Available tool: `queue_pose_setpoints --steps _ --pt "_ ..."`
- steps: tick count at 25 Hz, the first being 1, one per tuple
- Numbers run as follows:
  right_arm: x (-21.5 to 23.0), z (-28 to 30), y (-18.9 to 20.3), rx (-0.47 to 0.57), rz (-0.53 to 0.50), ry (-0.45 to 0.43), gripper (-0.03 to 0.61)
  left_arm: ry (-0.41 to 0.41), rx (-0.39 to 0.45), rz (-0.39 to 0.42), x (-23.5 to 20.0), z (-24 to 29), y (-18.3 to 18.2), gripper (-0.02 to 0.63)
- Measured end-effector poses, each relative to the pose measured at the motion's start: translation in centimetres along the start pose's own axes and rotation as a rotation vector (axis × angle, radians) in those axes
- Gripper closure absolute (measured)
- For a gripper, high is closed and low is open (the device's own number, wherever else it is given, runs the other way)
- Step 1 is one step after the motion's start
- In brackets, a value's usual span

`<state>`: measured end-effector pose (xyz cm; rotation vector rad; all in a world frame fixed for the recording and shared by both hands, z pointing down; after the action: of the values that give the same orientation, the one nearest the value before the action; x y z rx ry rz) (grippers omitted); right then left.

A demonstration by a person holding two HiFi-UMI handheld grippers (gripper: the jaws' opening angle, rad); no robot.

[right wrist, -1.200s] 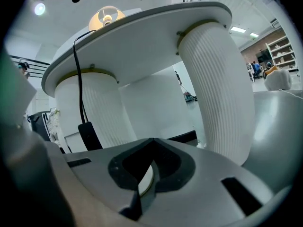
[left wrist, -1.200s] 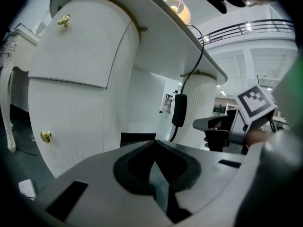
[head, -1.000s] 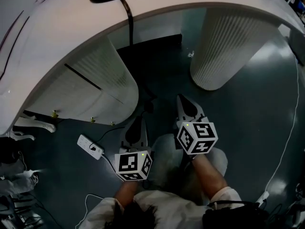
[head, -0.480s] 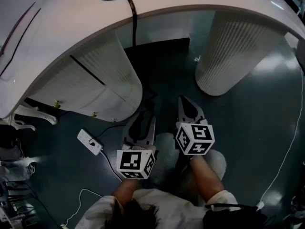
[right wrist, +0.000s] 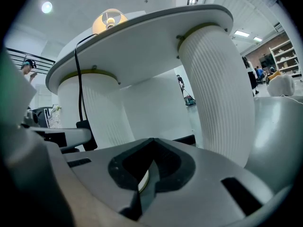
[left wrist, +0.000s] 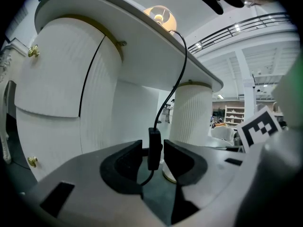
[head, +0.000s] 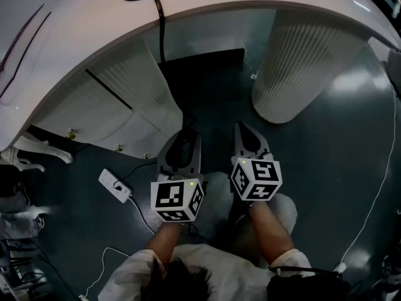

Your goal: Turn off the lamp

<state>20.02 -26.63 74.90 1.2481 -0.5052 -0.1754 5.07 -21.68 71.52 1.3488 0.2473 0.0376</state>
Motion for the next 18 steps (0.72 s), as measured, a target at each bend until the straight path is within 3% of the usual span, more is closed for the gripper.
queue_pose_setpoints --steps 18 --pt "-0.7 0.1 -0.7 0.004 0.014 -0.019 0.58 -0.047 -0.03 0.045 0.4 1.2 -1.0 0.511"
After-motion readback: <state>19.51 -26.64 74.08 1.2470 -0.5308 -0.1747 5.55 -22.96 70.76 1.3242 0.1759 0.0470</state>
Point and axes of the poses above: the fingertips, and each gripper's own axes: z forward along the fingers, x to its right, y out of its underside, the point moved 5 cm from there along -z, backward along the fingers, and after that the axes turned 3 degrees about -y, right-handed, at the moved point
